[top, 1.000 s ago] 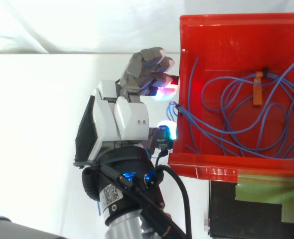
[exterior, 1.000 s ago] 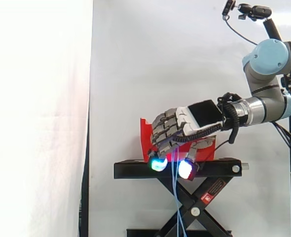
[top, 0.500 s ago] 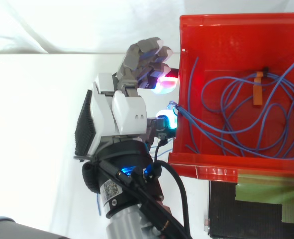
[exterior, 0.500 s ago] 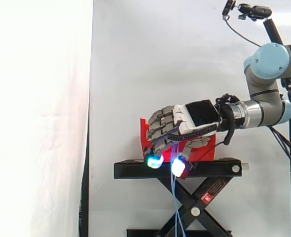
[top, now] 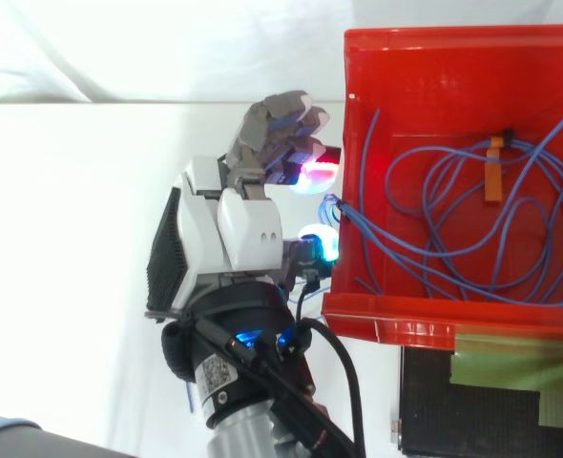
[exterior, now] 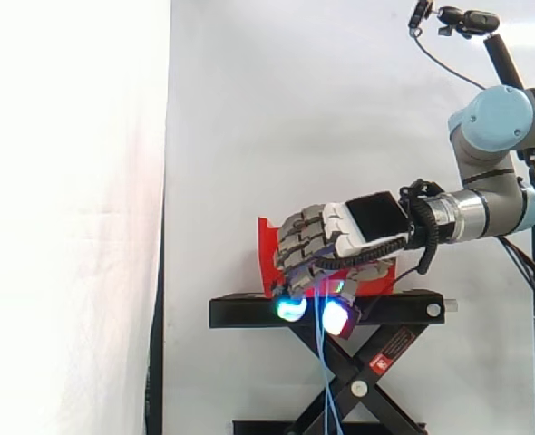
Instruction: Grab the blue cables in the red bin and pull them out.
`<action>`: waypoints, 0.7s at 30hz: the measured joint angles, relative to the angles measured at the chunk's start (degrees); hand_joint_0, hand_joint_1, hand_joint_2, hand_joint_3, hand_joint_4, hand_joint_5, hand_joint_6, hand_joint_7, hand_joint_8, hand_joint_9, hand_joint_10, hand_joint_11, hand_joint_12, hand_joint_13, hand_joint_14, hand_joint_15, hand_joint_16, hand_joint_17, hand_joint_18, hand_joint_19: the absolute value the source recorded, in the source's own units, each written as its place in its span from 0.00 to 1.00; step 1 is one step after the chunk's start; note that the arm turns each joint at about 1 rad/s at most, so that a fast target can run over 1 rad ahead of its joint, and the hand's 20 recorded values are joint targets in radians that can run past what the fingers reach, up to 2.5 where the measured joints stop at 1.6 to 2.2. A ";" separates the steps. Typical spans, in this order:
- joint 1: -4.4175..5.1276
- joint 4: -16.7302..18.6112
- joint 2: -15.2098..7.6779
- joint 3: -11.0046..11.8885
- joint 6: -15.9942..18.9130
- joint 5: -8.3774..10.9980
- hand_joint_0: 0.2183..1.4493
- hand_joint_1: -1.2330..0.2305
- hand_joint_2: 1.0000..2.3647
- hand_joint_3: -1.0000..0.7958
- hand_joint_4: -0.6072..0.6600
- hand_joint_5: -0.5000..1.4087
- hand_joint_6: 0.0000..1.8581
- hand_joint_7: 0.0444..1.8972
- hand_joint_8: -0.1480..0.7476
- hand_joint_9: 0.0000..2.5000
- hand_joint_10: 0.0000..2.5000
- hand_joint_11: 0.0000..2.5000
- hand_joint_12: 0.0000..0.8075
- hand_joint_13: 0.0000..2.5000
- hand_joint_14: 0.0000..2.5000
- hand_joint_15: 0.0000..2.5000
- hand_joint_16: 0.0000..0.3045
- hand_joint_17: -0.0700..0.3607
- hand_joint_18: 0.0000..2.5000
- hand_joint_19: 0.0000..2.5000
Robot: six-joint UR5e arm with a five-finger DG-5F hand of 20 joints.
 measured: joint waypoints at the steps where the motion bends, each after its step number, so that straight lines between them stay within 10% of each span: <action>1: -0.01 -0.51 0.01 0.01 0.00 -0.03 0.40 0.15 0.00 0.00 0.58 0.65 0.05 0.38 0.44 0.37 0.01 0.33 0.42 0.33 0.01 0.26 0.15 0.40 0.22 0.29; 21: -0.42 -2.77 0.03 0.64 0.00 -0.16 0.40 0.16 0.00 0.00 0.57 0.66 0.03 0.38 0.44 0.38 0.01 0.33 0.42 0.32 0.01 0.26 0.15 0.40 0.22 0.29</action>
